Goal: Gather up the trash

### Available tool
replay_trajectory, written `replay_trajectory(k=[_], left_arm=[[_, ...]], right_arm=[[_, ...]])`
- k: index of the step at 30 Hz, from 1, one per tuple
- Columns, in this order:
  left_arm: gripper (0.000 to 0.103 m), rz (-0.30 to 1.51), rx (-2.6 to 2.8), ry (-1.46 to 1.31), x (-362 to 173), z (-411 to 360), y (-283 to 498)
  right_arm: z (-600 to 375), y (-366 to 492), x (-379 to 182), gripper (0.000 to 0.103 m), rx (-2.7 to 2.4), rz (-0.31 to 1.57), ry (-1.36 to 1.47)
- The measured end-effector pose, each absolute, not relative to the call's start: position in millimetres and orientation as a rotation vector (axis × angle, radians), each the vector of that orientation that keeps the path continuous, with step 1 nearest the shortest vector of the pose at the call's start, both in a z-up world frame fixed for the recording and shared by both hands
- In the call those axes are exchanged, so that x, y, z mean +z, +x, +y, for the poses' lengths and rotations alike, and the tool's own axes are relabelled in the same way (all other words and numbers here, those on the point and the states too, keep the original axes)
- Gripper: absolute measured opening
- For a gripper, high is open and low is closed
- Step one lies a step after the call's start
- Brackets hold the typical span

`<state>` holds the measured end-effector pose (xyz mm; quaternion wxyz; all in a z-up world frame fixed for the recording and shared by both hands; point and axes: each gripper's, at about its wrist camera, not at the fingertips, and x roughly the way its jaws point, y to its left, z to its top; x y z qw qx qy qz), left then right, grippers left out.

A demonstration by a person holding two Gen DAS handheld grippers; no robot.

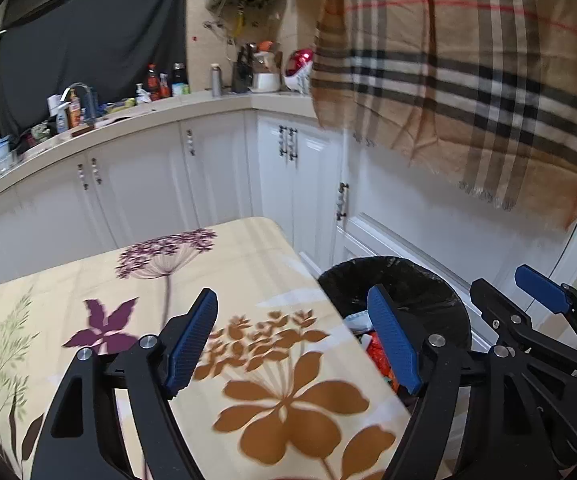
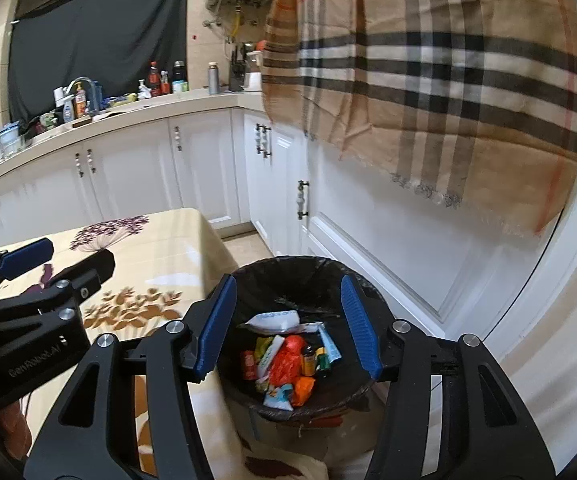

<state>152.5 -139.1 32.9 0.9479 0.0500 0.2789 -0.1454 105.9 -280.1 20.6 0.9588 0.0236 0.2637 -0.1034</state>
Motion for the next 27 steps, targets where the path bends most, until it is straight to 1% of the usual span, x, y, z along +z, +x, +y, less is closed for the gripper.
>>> replay_trajectory(k=[4,6,14,18,27], left_arm=[[0.076,0.552,-0.274,0.083,38.8,-120.2,135.6],[0.077,0.547,-0.263,0.072,41.0,-110.6,126.8],[0.079,0.519,-0.223,0.058,48.0,-81.1,94.1],[0.081,0.502,-0.204,0.057,50.1,-72.2,82.4],[0.081,0.481,-0.194,0.051,55.2,-61.1,64.4]], right_arm=[[-265.0,89.9,27.5,0.056,-0.196,0.519,0.04],[-259.3,81.6,29.9,0.06,-0.191,0.512,0.039],[-235.3,54.8,35.9,0.061,-0.169,0.5,0.019],[-227.3,43.1,40.7,0.066,-0.164,0.486,0.009],[-220.9,25.9,52.5,0.066,-0.171,0.45,-0.007]])
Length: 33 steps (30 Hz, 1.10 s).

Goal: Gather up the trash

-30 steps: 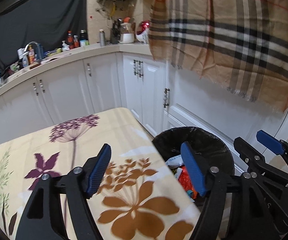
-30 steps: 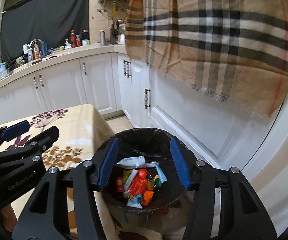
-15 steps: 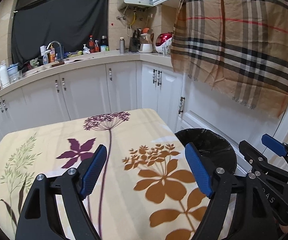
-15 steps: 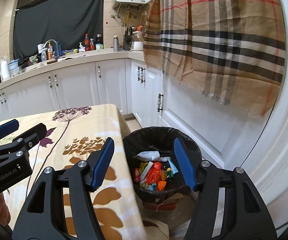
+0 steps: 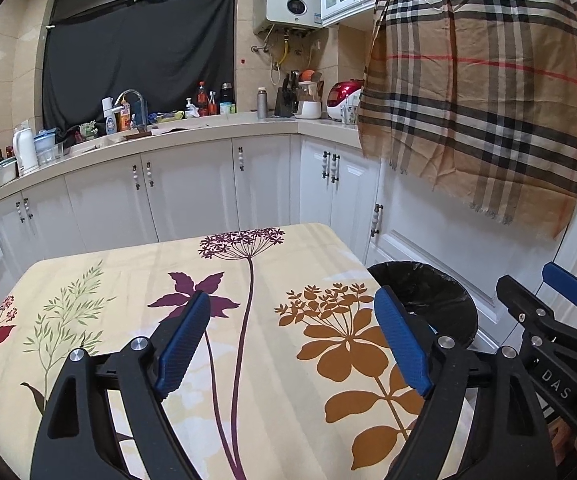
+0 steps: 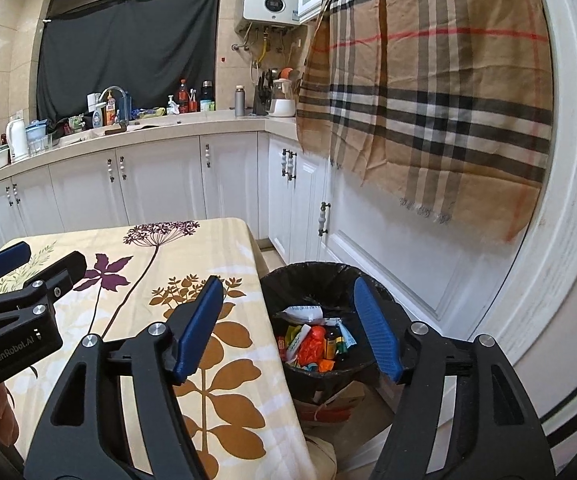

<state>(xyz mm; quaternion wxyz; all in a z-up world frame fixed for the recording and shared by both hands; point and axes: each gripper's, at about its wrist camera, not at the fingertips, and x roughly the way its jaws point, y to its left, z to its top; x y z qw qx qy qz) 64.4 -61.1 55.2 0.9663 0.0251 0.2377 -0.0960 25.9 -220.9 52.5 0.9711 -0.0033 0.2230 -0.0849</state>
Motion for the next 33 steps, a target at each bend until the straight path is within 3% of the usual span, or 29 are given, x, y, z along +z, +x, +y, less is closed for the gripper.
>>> replay_trajectory(k=[33], left_arm=[[0.082,0.473,-0.191,0.043,58.9,-56.4,57.0]], right_arm=[[-218.7,13.7,56.8,0.066,-0.176,0.434,-0.01]])
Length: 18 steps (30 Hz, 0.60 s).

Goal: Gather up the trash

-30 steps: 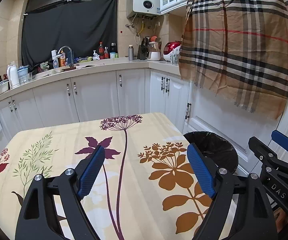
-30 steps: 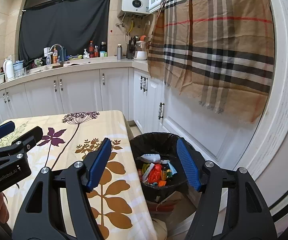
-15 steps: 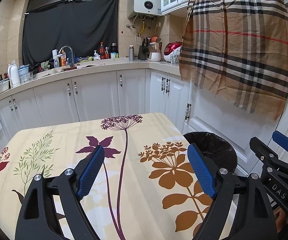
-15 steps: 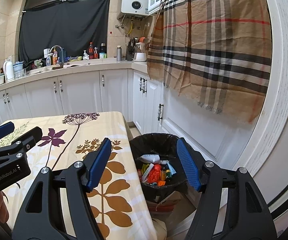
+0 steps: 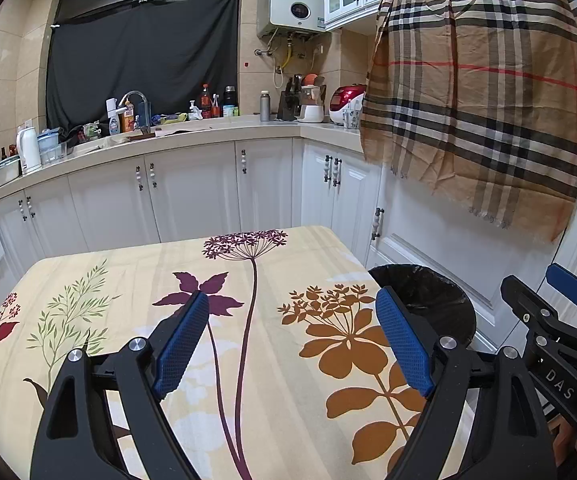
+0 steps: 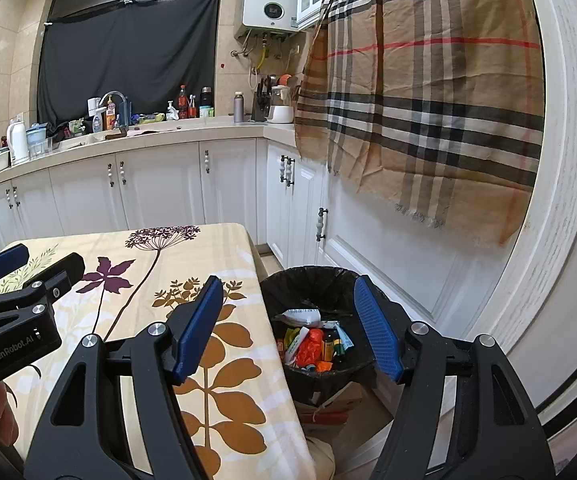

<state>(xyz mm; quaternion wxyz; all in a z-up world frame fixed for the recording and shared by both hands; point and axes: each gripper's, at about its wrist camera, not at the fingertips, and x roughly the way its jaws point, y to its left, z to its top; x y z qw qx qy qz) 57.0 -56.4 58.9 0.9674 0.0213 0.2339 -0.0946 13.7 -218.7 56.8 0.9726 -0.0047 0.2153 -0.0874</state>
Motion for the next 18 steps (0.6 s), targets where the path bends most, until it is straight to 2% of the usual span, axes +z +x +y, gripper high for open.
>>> replay_trajectory(k=[18], left_arm=[[0.083,0.471,-0.189,0.041,57.9,-55.4,57.2]], right_arm=[[-217.7,14.7,56.7,0.066,-0.176,0.436,-0.01]])
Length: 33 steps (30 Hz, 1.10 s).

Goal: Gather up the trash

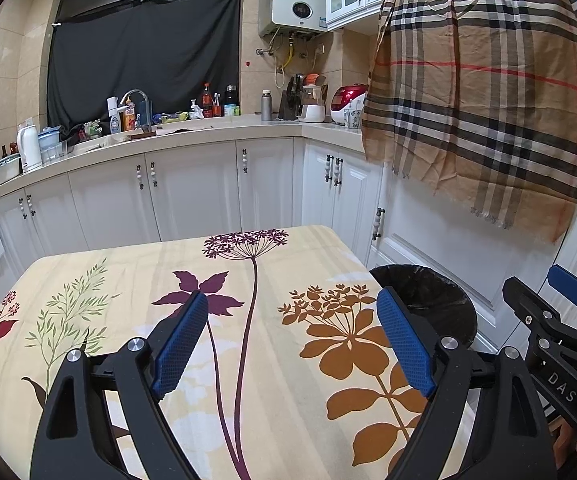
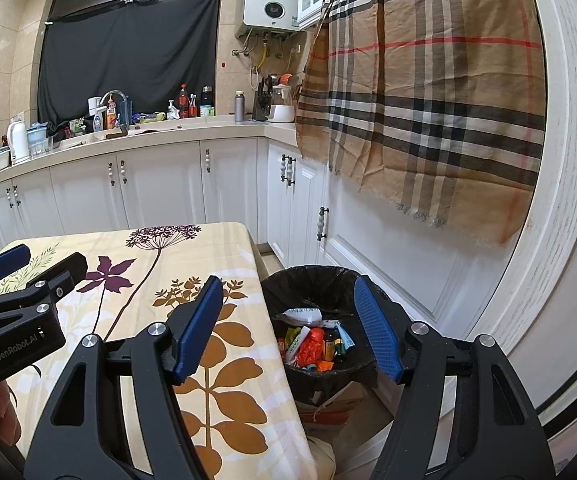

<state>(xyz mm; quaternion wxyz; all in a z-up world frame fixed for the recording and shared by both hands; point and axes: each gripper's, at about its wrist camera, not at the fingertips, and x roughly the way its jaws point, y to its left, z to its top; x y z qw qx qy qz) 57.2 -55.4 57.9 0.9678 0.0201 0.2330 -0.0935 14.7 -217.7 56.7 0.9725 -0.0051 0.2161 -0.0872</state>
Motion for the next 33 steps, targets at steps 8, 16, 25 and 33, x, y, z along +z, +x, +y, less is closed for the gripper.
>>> replay_trajectory(k=[8,16,25,33], left_arm=[[0.084,0.469,-0.189,0.042,58.3,-55.4,57.0],[0.084,0.469,-0.19,0.034,60.1,-55.2,59.6],[0.085,0.47,-0.183,0.026,61.8,-55.3,60.4],[0.085,0.491,-0.19,0.023,61.0,-56.2,63.3]], right_arm=[[-217.5,14.3,56.9,0.066,-0.175,0.436,-0.01],[-217.8,14.4,56.9,0.066,-0.175,0.436,-0.009],[-215.8,15.2,56.0,0.066,-0.173,0.436,-0.011],[-212.8,16.2,54.7,0.066,-0.171,0.435,-0.014]])
